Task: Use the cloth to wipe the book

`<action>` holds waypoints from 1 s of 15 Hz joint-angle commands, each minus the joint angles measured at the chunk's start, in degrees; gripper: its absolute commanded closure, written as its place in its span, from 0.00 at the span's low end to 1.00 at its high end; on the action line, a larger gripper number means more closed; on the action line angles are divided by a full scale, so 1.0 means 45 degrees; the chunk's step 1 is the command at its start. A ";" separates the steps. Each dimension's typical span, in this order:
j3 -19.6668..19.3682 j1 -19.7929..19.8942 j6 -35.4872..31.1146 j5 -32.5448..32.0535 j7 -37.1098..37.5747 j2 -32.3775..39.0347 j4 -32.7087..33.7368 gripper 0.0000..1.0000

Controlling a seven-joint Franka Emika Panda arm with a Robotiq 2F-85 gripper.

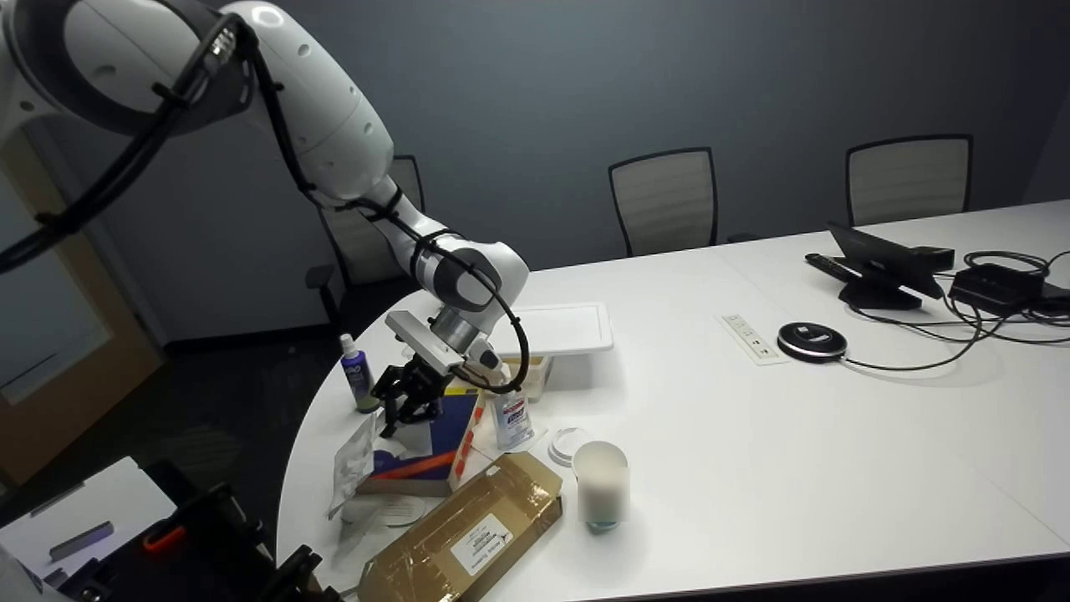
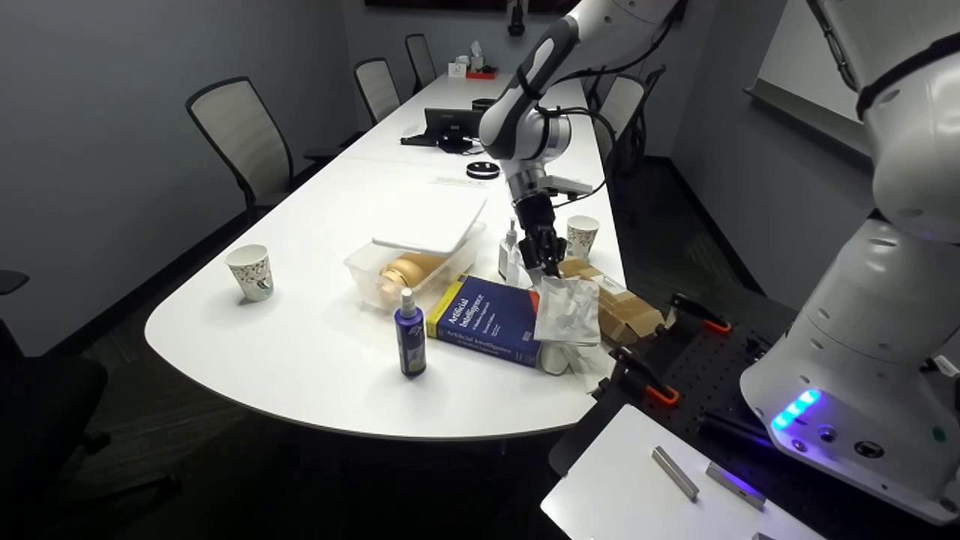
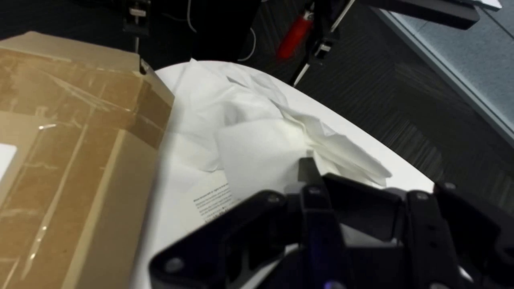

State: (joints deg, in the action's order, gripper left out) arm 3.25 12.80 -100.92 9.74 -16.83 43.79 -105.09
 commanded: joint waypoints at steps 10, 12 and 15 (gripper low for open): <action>-0.0871 -0.0194 -0.2043 0.0903 0.0786 -0.1383 -0.2986 1.00; -0.0931 -0.0203 -0.3222 0.1145 0.1089 -0.1547 -0.3497 0.72; -0.0983 -0.0259 -0.4763 0.1374 0.1646 -0.1853 -0.4196 0.52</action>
State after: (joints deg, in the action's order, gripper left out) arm -0.25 12.85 -116.81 14.50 -12.40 39.85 -118.52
